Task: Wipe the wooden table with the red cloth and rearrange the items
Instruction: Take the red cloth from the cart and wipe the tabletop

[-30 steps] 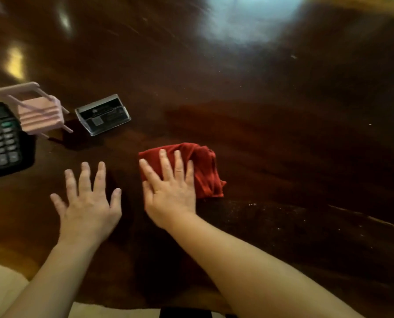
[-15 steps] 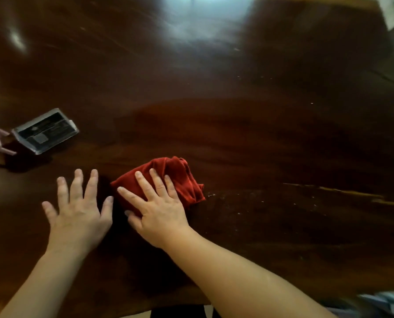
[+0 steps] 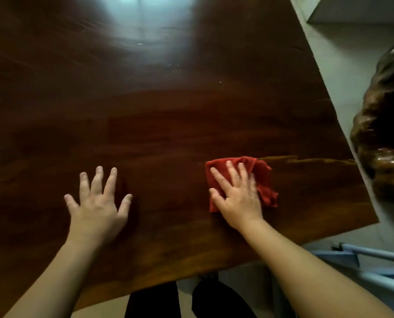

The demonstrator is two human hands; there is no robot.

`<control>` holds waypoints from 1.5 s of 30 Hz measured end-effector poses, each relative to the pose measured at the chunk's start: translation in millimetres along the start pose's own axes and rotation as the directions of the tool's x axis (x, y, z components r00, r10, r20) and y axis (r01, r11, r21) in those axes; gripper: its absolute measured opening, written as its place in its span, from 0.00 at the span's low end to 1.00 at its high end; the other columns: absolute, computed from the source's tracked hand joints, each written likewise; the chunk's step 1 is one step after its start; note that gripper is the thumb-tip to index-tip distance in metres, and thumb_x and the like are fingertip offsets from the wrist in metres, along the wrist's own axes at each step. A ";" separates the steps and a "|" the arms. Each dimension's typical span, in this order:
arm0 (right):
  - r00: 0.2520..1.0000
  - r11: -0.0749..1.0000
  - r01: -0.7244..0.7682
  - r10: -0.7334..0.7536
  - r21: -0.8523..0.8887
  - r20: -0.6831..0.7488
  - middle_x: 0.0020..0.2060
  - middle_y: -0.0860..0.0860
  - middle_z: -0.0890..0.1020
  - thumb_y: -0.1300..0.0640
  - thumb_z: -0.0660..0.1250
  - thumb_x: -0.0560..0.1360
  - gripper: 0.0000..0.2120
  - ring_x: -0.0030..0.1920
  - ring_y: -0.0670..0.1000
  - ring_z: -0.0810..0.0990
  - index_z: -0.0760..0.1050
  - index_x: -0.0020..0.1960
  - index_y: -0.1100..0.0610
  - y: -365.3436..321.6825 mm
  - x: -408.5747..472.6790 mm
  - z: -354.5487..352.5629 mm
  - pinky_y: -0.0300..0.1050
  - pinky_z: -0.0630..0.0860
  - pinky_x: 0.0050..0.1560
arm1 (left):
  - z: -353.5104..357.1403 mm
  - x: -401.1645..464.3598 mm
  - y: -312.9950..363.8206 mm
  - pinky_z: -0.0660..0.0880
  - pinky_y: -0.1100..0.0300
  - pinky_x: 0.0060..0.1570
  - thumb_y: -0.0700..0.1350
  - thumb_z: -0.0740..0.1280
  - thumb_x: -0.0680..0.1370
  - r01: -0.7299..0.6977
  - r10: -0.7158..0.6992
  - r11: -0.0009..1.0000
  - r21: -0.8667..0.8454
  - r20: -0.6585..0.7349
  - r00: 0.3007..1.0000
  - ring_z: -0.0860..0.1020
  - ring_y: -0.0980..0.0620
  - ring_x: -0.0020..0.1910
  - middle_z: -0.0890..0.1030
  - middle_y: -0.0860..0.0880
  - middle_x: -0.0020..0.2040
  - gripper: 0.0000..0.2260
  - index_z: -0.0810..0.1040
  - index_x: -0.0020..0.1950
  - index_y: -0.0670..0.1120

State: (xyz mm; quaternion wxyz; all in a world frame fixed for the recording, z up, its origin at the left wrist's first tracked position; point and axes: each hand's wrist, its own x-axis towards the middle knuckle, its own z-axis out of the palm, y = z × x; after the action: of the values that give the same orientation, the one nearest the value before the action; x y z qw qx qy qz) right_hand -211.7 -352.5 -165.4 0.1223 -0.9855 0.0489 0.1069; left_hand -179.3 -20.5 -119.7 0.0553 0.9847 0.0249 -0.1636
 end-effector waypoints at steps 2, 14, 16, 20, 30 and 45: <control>0.997 0.997 -0.071 0.071 -0.005 -0.004 0.81 0.49 0.53 0.31 0.50 0.78 0.29 0.80 0.55 0.42 0.47 0.77 0.29 52.3 -17.2 -8.7 0.59 0.39 0.77 | 3.7 -5.0 27.9 0.50 0.29 0.71 0.67 0.53 0.78 -0.026 0.026 0.999 0.019 -0.003 1.000 0.40 0.42 0.80 0.46 0.47 0.83 0.36 0.43 0.81 0.56; 0.949 0.949 -0.315 0.314 -0.020 -0.036 0.82 0.51 0.46 0.34 0.43 0.80 0.29 0.80 0.55 0.38 0.42 0.79 0.35 106.5 -59.3 -8.7 0.60 0.36 0.77 | 29.6 -10.1 96.1 0.50 0.29 0.72 0.72 0.52 0.75 -0.223 0.222 0.974 0.050 0.018 0.975 0.41 0.42 0.80 0.47 0.47 0.83 0.40 0.45 0.82 0.55; 0.944 0.944 -0.330 0.329 -0.022 -0.030 0.82 0.51 0.46 0.35 0.43 0.80 0.29 0.80 0.55 0.38 0.41 0.79 0.34 90.2 -62.6 -3.0 0.61 0.36 0.77 | 30.8 -11.7 82.6 0.51 0.29 0.72 0.72 0.52 0.75 -0.227 0.227 0.972 0.053 0.016 0.974 0.42 0.42 0.80 0.48 0.46 0.83 0.40 0.46 0.82 0.55; 0.957 0.957 -0.289 0.288 -0.015 -0.045 0.82 0.51 0.47 0.35 0.43 0.80 0.28 0.80 0.55 0.38 0.40 0.79 0.33 31.6 -70.7 13.9 0.60 0.35 0.76 | 31.8 -22.6 34.1 0.52 0.26 0.70 0.78 0.49 0.71 -0.170 0.169 0.984 0.060 0.011 0.986 0.42 0.40 0.80 0.47 0.46 0.83 0.45 0.45 0.82 0.55; 0.999 0.999 0.000 -0.001 -0.032 -0.035 0.82 0.51 0.47 0.36 0.48 0.80 0.30 0.79 0.57 0.37 0.40 0.79 0.33 -161.8 -77.9 65.2 0.65 0.35 0.75 | 46.9 -82.5 -147.1 0.48 0.23 0.67 0.89 0.47 0.49 0.086 -0.093 0.992 0.090 0.083 0.992 0.35 0.35 0.78 0.37 0.44 0.82 0.66 0.35 0.80 0.58; 0.771 0.784 0.621 -0.614 0.020 0.168 0.82 0.50 0.51 0.37 0.50 0.81 0.27 0.79 0.58 0.36 0.50 0.79 0.35 -371.4 -136.8 120.0 0.65 0.34 0.74 | 38.4 -156.0 -280.8 0.50 0.26 0.69 0.88 0.47 0.47 0.303 -0.311 0.950 0.082 0.135 0.941 0.36 0.37 0.78 0.36 0.45 0.82 0.67 0.32 0.79 0.58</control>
State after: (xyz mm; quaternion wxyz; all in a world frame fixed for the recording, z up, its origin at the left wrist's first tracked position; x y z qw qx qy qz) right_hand -323.1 45.8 -163.1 0.1359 -0.9366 -0.2896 0.1432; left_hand -357.8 248.9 -133.4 0.0011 0.9553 0.1690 -0.2425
